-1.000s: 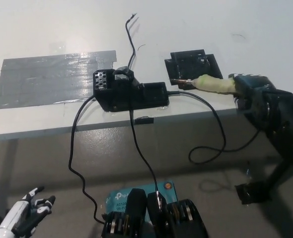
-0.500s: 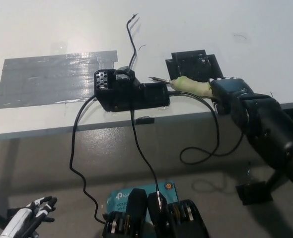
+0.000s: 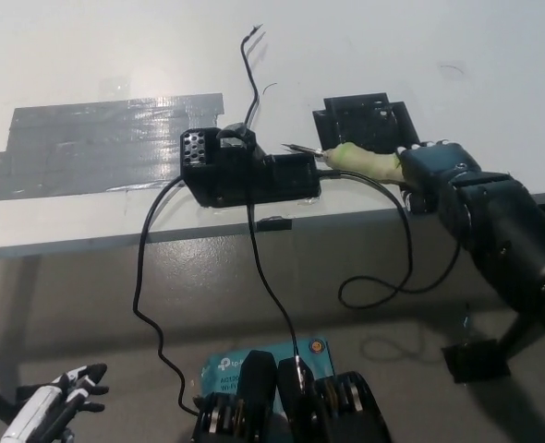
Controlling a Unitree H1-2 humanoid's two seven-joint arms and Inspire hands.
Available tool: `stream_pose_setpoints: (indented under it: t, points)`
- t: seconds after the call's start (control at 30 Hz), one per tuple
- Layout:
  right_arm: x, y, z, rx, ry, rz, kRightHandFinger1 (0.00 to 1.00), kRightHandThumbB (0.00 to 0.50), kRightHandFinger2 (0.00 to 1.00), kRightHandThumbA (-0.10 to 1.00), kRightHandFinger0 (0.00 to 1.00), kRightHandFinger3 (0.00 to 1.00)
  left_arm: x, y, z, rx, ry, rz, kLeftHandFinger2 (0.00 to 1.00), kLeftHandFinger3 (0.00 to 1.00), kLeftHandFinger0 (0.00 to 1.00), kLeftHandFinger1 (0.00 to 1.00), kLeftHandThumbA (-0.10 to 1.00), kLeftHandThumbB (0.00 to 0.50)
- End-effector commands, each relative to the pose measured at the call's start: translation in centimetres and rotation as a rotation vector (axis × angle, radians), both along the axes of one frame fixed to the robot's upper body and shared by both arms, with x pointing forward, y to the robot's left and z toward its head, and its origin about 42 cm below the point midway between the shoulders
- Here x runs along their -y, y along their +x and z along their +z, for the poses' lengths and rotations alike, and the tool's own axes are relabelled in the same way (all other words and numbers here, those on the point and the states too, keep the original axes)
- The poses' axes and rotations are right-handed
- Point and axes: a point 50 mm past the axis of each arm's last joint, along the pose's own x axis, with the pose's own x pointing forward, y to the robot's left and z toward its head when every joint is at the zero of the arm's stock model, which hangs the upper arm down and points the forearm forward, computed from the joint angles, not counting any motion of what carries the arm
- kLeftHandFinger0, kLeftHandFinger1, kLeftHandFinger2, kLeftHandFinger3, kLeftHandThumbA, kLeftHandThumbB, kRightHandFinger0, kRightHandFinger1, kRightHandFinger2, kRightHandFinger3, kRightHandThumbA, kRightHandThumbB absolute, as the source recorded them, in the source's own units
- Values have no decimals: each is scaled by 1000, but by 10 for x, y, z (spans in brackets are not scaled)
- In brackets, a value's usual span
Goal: The robot uses its right hand to grab and lift the soldering gun kept on the middle of the table and puts it in its base
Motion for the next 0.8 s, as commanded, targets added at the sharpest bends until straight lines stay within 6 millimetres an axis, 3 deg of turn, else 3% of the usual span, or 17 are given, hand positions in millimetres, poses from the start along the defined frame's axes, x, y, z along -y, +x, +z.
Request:
stream_pose_setpoints:
  t: [0.0, 0.2, 0.27, 0.4, 0.47, 0.57, 0.67, 0.77]
  points:
    - [-13, 6, 33, 125, -30, 14, 1000, 500, 1000, 409, 1000, 1000, 5, 3, 11, 50, 9, -40, 775, 909, 701, 732, 853, 0]
    - [-30, 0, 29, 135, -1, 57, 1000, 500, 1000, 347, 1000, 1000, 8, 2, 11, 55, -9, -45, 795, 933, 679, 736, 851, 3]
    - [-28, 1, 20, 98, -9, 41, 1000, 500, 1000, 341, 1000, 1000, 9, 1, 11, 60, -12, -48, 799, 957, 704, 749, 878, 30]
    - [-23, 0, 14, 76, -30, 26, 1000, 500, 1000, 288, 1000, 1000, 10, 1, 11, 60, -12, -60, 821, 957, 723, 769, 887, 38]
    - [-20, 1, 12, 66, -35, 16, 1000, 500, 1000, 275, 1000, 1000, 10, 0, 12, 56, -14, -55, 829, 974, 736, 771, 876, 10]
    - [-20, 0, 13, 103, -61, 28, 1000, 500, 1000, 287, 1000, 1000, 9, 0, 14, 58, -17, -51, 840, 994, 740, 775, 875, 13]
    - [-20, -3, 10, 189, -142, 60, 1000, 500, 1000, 310, 1000, 1000, 8, 1, 13, 63, -23, -50, 841, 987, 760, 786, 894, 48]
    - [-17, -3, 7, 189, -149, 50, 1000, 500, 1000, 309, 1000, 1000, 11, 1, 12, 59, -30, -45, 845, 977, 750, 795, 854, 42]
